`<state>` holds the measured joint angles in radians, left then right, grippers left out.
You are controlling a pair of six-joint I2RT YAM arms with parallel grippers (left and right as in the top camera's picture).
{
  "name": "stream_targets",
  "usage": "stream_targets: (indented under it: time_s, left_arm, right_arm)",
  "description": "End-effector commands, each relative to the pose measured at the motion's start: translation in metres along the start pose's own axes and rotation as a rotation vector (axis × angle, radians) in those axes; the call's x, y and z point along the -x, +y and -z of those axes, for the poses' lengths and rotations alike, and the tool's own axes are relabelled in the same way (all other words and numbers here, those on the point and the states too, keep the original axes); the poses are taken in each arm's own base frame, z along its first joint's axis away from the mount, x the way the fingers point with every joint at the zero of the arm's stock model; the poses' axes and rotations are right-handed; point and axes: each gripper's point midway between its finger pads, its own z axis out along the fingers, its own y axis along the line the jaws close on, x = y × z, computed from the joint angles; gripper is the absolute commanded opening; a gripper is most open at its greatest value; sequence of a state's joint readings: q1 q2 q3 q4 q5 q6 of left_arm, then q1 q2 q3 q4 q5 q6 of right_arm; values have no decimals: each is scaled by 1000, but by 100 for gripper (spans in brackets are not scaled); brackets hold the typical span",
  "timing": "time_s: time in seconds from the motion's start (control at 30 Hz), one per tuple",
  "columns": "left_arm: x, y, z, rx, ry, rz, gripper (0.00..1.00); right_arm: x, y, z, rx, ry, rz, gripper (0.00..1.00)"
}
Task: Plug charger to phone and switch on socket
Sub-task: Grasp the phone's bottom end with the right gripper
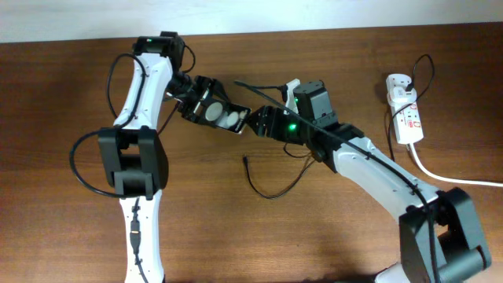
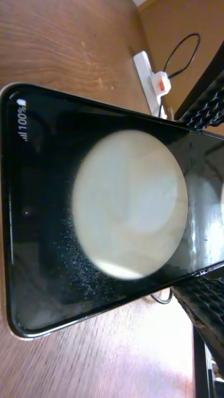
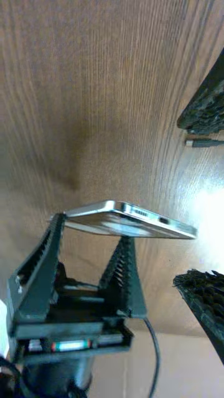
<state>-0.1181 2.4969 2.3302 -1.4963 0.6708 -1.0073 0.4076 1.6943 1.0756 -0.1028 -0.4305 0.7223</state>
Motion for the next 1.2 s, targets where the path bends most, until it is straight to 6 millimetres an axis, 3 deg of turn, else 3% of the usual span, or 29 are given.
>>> stream_targets:
  time_s: [0.0, 0.37, 0.67, 0.87, 1.17]
  left_arm:
    - [-12, -7, -4, 4, 1, -5, 0]
    - [-39, -15, -18, 7, 65, -4, 0]
    - [-59, -17, -31, 30, 90, -37, 0]
    - [-65, -18, -36, 41, 94, -50, 0]
    - [-65, -18, -36, 40, 94, -50, 0]
  right_arm:
    - [3, -3, -8, -12, -14, -60, 72]
    - [-3, 2, -16, -44, -34, -98, 59]
    - [-12, -14, -30, -80, -7, -129, 47]
    - [-11, -13, -31, -75, -11, -127, 28]
    - [-10, -12, -31, -73, -14, -126, 19]
